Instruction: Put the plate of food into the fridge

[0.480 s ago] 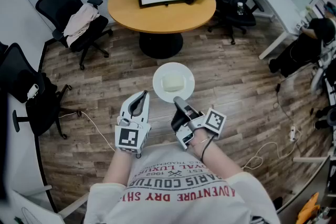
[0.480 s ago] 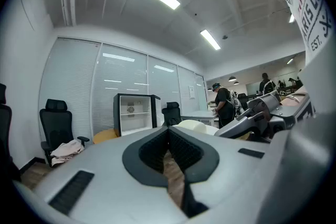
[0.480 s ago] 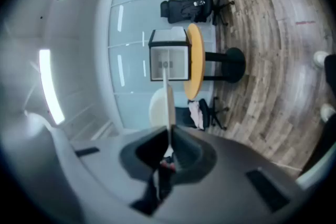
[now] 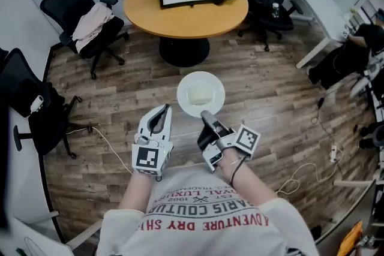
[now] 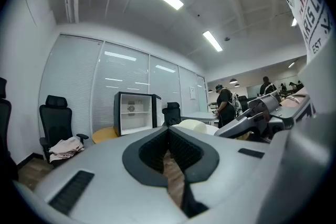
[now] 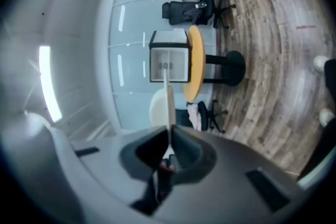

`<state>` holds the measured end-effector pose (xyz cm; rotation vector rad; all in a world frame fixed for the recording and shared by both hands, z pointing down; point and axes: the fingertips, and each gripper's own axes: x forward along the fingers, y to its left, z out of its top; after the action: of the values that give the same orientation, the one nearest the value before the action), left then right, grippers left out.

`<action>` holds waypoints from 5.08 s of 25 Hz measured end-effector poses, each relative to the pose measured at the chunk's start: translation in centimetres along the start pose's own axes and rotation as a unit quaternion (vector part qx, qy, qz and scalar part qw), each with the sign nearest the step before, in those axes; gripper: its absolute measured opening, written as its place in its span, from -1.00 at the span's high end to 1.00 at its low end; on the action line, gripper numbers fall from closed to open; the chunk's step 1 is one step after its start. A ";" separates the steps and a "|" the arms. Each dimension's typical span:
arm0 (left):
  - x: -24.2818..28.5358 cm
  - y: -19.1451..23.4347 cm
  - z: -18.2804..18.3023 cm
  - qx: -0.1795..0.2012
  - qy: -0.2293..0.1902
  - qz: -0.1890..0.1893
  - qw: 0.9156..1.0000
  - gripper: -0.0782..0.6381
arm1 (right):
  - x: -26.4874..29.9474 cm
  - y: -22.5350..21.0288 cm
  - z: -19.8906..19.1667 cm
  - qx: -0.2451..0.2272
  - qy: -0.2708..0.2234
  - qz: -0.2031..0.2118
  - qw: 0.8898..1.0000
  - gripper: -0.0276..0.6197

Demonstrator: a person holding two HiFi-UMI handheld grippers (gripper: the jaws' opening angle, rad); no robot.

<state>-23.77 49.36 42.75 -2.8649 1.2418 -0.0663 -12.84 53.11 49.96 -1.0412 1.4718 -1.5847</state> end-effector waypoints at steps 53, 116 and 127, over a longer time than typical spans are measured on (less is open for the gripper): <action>43.2 10.2 0.2 -0.018 0.027 0.130 0.991 0.70 | 27.7 1.4 38.5 -0.007 0.125 -0.015 0.992 0.80; 65.2 37.0 0.3 -0.023 0.035 0.115 0.992 0.70 | 65.4 6.7 48.9 -0.001 0.046 -0.016 0.999 0.78; 65.0 37.3 -0.4 -0.020 0.045 0.121 0.991 0.70 | 66.9 6.5 49.1 0.019 0.063 -0.004 0.998 0.70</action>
<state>-6.64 -23.58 43.89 -2.7461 1.6141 -0.1693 4.36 -28.28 50.09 -0.9413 1.5159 -1.7057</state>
